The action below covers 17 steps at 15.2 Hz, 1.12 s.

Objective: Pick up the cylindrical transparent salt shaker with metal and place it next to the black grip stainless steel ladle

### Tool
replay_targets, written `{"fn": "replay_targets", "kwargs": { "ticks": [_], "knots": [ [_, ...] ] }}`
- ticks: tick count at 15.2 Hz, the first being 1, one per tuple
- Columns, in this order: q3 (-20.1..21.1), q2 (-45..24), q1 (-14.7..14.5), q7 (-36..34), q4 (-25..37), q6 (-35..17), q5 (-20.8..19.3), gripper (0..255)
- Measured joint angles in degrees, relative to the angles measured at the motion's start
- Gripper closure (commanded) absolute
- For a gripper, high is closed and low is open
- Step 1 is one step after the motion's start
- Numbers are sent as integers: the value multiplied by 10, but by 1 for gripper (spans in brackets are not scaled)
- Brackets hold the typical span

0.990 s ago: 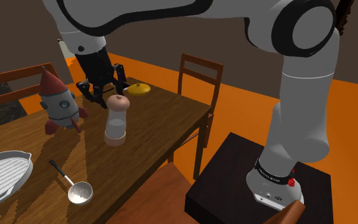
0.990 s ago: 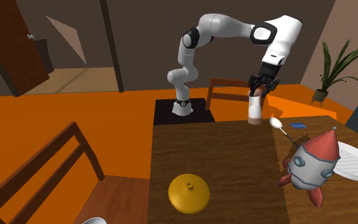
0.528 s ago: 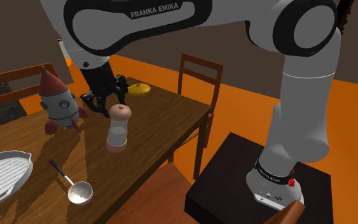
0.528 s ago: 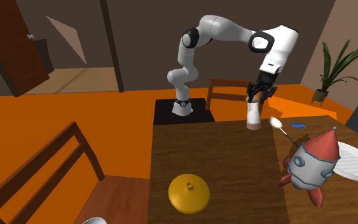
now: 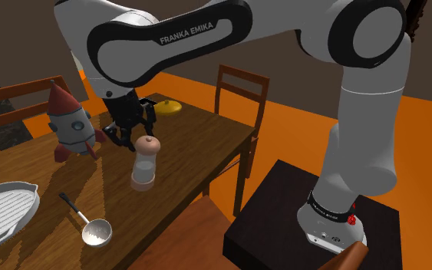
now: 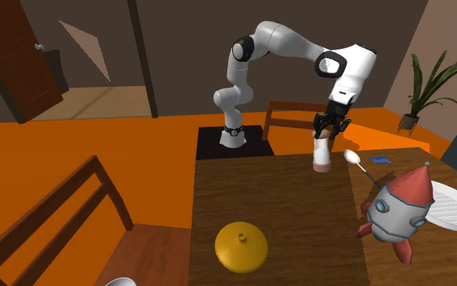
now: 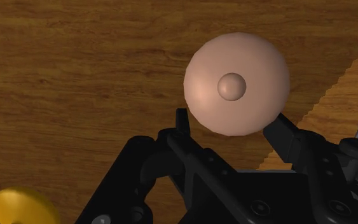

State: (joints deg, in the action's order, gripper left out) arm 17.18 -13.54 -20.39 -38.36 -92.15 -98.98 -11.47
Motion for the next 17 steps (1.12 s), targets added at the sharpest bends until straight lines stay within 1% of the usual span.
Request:
{"fn": "replay_targets", "kwargs": {
  "ticks": [5, 6, 12, 17],
  "knots": [
    [0, 0, 0, -1, -2, -2, 0, 255],
    [0, 0, 0, -1, -2, -2, 0, 0],
    [0, 0, 0, -1, -2, -2, 0, 0],
    [4, -9, -9, 0, 73, 64, -1, 0]
  ]
}}
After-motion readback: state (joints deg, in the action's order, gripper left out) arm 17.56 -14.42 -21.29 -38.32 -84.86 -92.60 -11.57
